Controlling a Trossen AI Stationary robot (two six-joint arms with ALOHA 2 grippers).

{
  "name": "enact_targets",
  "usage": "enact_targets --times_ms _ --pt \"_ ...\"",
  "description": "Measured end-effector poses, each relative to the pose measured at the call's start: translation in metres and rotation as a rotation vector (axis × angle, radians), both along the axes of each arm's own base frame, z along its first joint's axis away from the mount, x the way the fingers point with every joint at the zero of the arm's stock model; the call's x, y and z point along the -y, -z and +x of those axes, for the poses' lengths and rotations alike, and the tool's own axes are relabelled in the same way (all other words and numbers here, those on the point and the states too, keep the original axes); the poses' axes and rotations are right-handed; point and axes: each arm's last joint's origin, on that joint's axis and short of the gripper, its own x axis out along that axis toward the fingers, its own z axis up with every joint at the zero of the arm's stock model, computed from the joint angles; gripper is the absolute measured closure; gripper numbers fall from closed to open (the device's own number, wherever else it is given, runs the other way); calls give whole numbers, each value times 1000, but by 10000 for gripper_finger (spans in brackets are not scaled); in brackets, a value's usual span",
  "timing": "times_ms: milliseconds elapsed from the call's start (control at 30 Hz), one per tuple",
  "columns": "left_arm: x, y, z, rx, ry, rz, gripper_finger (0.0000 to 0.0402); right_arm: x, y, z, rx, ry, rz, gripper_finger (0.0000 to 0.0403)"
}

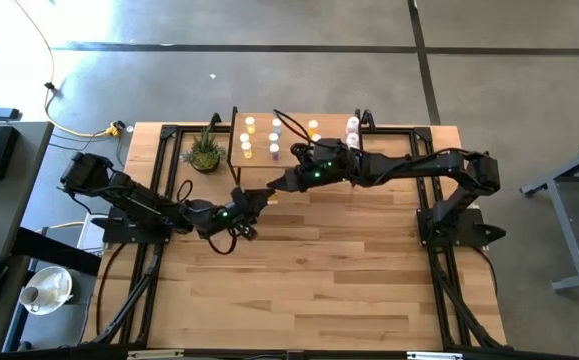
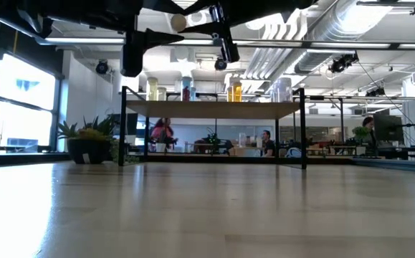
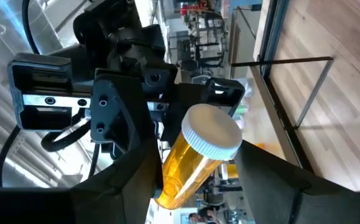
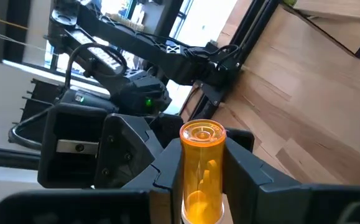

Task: Pick and place medicine bottles onto shelf by color
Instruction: Put the orange pill bottle on the shelf aligned with the other orange pill bottle

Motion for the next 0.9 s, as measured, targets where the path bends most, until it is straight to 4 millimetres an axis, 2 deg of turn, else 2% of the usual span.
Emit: enact_targets --times_ms 233,633,900 --pt "4 0 0 -3 45 6 209 -5 1 0 -7 -38 -14 331" --pt "8 0 0 -9 81 15 307 -6 1 0 -7 -90 -18 331" --pt "10 0 0 -9 87 14 314 -6 1 0 3 -105 -73 331"
